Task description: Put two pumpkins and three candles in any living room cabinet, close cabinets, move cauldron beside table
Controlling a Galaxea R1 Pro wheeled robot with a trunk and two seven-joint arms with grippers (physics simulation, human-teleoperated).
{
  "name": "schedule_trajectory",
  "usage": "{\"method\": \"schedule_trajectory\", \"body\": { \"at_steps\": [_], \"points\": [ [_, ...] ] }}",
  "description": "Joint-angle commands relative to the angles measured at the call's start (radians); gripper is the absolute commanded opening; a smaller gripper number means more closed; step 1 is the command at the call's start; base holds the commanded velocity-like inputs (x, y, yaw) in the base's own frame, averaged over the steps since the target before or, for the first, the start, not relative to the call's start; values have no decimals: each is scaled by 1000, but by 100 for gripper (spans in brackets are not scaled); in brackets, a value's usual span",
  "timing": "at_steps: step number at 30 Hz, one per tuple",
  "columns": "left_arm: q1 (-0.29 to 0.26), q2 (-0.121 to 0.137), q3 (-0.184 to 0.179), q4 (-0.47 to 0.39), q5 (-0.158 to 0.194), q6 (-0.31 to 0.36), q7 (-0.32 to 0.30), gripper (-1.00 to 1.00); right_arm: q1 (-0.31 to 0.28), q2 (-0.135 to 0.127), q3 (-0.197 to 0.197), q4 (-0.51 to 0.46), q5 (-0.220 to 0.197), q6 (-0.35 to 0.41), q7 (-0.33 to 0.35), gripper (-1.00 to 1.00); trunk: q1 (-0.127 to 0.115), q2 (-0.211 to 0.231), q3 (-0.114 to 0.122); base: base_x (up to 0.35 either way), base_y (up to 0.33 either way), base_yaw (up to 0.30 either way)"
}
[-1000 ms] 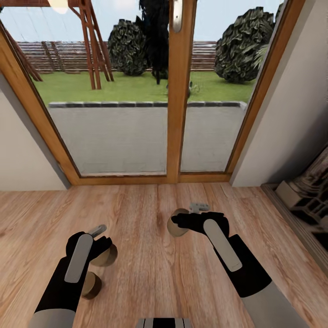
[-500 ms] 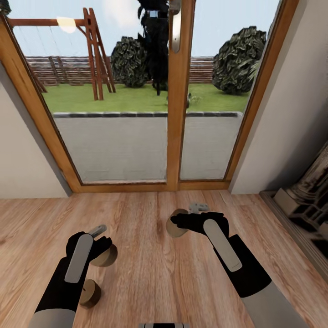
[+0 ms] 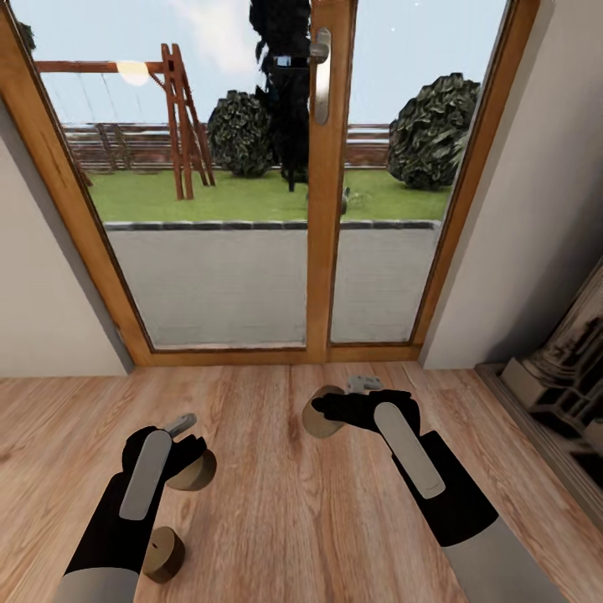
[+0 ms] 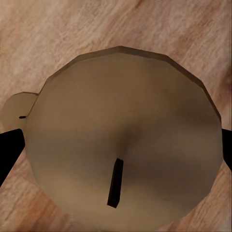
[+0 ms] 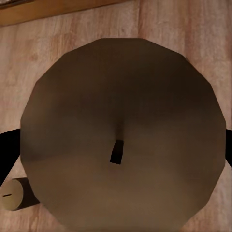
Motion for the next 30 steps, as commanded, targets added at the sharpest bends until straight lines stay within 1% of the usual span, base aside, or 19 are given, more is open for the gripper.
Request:
{"method": "schedule_trajectory", "body": {
  "at_steps": [1, 4, 7, 14, 30],
  "points": [
    [-1, -1, 2, -1, 10, 3, 10, -100, -1, -1, 0, -3, -10, 3, -10, -100, -4, 7, 2, 0, 0, 0],
    [-1, -1, 2, 0, 10, 3, 10, -100, -1, -2, 0, -4, -29, 3, -10, -100, -16, 28, 12, 0, 0, 0],
    [-1, -1, -1, 0, 10, 3, 10, -100, -1, -3, 0, -4, -36, 3, -10, -100, -27, 49, 21, 0, 0, 0],
    [-1, -1, -6, 1, 10, 3, 10, -100, -1, 2, 0, 0, -39, 3, -11, -100, -54, 98, 43, 0, 0, 0],
    [-1, -2, -6, 2, 10, 3, 10, -100, -1, 0, 0, -2, -40, 3, -13, -100, -115, 210, 93, 0, 0, 0]
  ]
}}
